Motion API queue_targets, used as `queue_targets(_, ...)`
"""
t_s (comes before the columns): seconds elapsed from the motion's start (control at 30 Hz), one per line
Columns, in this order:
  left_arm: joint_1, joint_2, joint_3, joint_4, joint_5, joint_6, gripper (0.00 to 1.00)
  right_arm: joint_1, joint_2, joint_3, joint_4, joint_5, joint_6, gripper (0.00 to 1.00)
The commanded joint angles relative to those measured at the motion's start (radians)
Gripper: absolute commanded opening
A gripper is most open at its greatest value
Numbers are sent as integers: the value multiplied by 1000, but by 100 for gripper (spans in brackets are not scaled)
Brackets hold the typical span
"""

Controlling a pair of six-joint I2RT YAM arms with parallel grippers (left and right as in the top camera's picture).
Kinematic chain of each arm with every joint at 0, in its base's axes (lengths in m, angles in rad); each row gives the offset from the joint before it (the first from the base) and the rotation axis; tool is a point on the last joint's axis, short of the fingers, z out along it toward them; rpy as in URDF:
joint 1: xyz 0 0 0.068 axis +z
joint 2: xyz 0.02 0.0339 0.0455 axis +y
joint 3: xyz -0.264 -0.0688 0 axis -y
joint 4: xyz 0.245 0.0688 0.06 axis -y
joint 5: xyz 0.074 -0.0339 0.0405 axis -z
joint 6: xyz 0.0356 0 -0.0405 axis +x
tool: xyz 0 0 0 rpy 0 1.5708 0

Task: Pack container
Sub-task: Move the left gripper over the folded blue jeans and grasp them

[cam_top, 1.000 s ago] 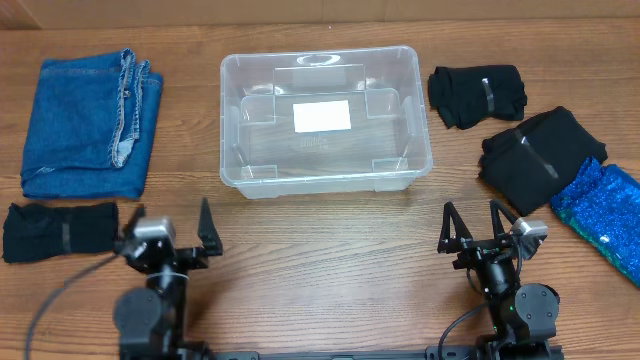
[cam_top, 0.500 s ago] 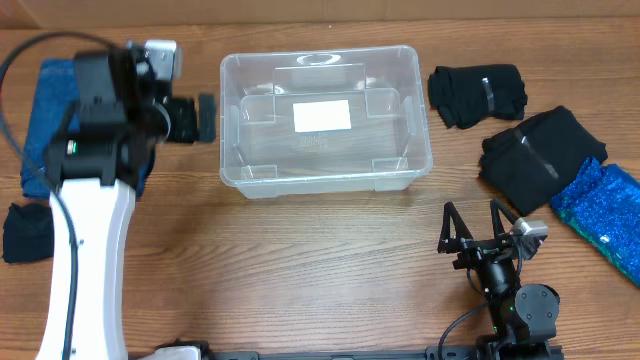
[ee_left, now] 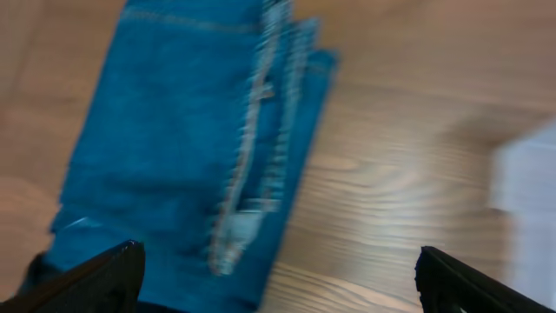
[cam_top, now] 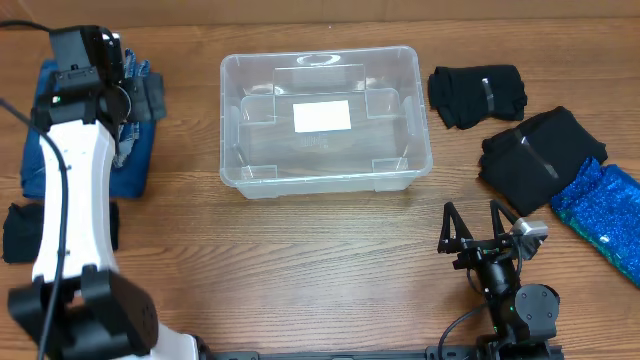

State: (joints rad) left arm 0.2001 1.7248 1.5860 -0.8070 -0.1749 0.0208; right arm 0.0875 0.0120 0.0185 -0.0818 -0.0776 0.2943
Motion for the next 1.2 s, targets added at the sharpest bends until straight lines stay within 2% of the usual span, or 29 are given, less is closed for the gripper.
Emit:
queue_targets(0.0,-29,141,21,36,-264,4,100,8,-9,-11,4,9,-2,100)
queue_targets(0.1,-55,268,21,115,-397,54,100,8,-9,-11,5,9,-2,100)
queue_targets(0.17,-55,303,21,143,-410,59,100,8,-9,-11,5,9,-2,100)
queue_targets(0.37,-57,435,21,263,-420,186,100,8,-9,-11,4,9,-2,100)
queue_targets(0.57,-55,500,21,323,-444,207,100,8,-9,-11,4,9,-2,100)
queue_targets(0.87,-50,603,21,390,-607,207,100,8,-9,-11,4,9,-2,100)
queue_targets(1.0,-33,631,20,389,-656,165,100,8,-9,-11,5,9,-2,100)
queue_targets(1.07,-24,631,20,388,-656,148,95,8,-9,-11,4,9,-2,100)
queue_targets(1.1,-21,631,20,385,-655,133,88,8,-9,-11,4,9,-2,100)
queue_targets(1.13,-21,631,20,377,-646,128,76,8,-9,-11,5,9,-2,100)
queue_targets(1.17,-21,631,20,365,-630,128,52,8,-9,-11,4,9,-2,100)
